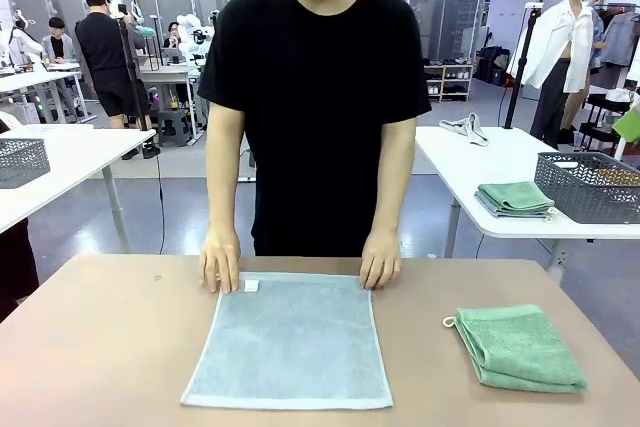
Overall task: Fold the towels and place them in the basket.
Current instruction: When a person lays out a Towel with hook on the table, fold it in half twice.
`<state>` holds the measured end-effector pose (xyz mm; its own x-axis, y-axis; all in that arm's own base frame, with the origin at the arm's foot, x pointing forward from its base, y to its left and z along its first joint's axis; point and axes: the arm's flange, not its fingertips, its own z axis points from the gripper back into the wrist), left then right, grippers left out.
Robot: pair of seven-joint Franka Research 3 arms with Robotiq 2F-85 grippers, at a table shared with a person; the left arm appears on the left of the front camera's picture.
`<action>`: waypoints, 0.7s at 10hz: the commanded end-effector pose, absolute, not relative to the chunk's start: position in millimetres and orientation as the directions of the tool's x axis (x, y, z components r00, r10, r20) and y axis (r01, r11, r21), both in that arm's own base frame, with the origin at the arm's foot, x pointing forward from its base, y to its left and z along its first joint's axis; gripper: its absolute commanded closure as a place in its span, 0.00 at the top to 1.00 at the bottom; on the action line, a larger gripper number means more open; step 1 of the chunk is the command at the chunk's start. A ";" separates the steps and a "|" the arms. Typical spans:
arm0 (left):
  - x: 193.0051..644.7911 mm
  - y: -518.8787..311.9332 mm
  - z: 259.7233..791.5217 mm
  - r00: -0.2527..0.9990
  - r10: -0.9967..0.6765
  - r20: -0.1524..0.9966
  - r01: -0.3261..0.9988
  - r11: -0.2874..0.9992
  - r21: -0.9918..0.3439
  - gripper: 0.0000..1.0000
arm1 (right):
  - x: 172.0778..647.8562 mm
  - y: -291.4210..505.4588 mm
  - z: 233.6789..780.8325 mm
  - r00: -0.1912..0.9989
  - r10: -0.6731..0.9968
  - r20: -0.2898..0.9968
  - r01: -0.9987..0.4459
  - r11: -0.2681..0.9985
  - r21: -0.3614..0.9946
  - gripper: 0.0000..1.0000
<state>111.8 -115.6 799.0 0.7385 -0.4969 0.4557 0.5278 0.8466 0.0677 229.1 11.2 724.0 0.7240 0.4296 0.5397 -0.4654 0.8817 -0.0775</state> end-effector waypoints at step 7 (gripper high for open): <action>100.0 -117.6 801.8 0.725 -0.508 0.465 0.546 0.835 0.060 1.00 | 231.3 10.8 725.8 0.728 0.428 0.536 -0.455 0.886 -0.090 1.00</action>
<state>111.8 -115.6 799.0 0.7385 -0.4969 0.4557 0.5279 0.8466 0.0678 229.1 11.2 724.0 0.7240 0.4296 0.5397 -0.4654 0.8817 -0.0775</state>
